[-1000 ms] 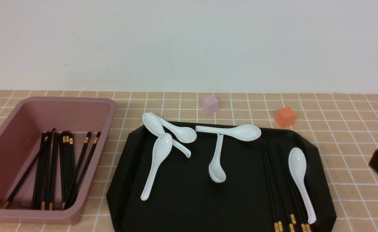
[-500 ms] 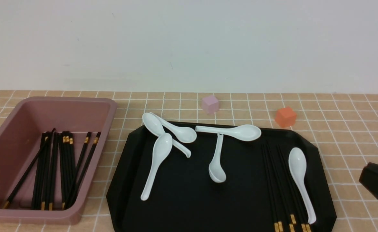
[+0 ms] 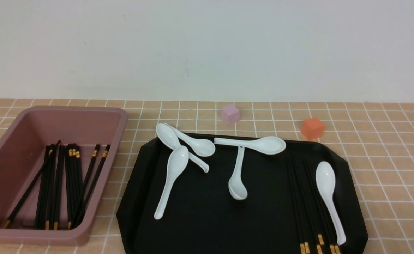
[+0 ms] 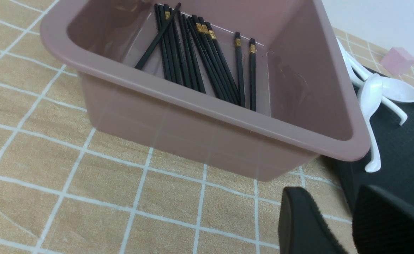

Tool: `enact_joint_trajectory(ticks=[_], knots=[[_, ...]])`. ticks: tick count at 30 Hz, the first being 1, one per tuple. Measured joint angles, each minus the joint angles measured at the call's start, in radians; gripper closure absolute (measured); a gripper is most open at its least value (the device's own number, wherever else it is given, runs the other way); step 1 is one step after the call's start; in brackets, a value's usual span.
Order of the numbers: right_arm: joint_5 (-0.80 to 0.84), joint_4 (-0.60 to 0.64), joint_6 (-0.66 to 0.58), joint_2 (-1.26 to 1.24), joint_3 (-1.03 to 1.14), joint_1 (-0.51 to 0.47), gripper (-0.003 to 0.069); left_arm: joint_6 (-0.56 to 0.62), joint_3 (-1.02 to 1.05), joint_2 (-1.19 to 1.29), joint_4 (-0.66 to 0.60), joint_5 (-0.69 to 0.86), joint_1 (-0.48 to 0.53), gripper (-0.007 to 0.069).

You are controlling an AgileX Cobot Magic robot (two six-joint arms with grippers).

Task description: On brown tablecloth take chopsticks from black tray and put them in box.

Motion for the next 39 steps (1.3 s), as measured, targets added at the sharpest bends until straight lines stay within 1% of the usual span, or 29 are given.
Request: enact_joint_trajectory(ticks=[1,2,5,10,13,17,18,21,23,27,39], knots=[[0.001,0.000,0.000,-0.013,0.005,-0.017,0.0626,0.000,0.000,0.000,0.000,0.000,0.000,0.0386],[0.014,0.006,0.000,-0.067,0.043,-0.074,0.0624,0.000,0.000,0.000,0.000,0.000,0.000,0.0386],[0.036,0.023,0.000,-0.121,0.062,-0.133,0.0621,0.000,0.000,0.000,0.000,0.000,0.000,0.0386],[0.081,0.036,0.000,-0.136,0.062,-0.154,0.0615,0.000,0.000,0.000,0.000,0.000,0.000,0.0386],[0.131,0.036,0.000,-0.136,0.062,-0.142,0.0612,0.000,0.000,0.000,0.000,0.000,0.000,0.0386],[0.193,0.037,0.000,-0.136,0.062,-0.046,0.0603,0.000,0.000,0.000,0.000,0.000,0.000,0.0386],[0.196,0.037,0.000,-0.136,0.062,-0.042,0.0602,0.000,0.000,0.000,0.000,0.000,0.000,0.0386],[0.209,0.037,0.000,-0.136,0.062,0.019,0.0594,0.000,0.000,0.000,0.000,0.000,0.000,0.0386],[0.221,0.037,0.000,-0.136,0.060,0.039,0.0590,0.000,0.000,0.000,0.000,0.000,0.000,0.0386],[0.240,0.037,0.000,-0.136,0.057,0.056,0.0584,0.000,0.000,0.000,0.000,0.000,0.000,0.0386],[0.243,0.037,0.000,-0.136,0.056,0.057,0.0572,0.000,0.000,0.000,0.000,0.000,0.000,0.0386]])
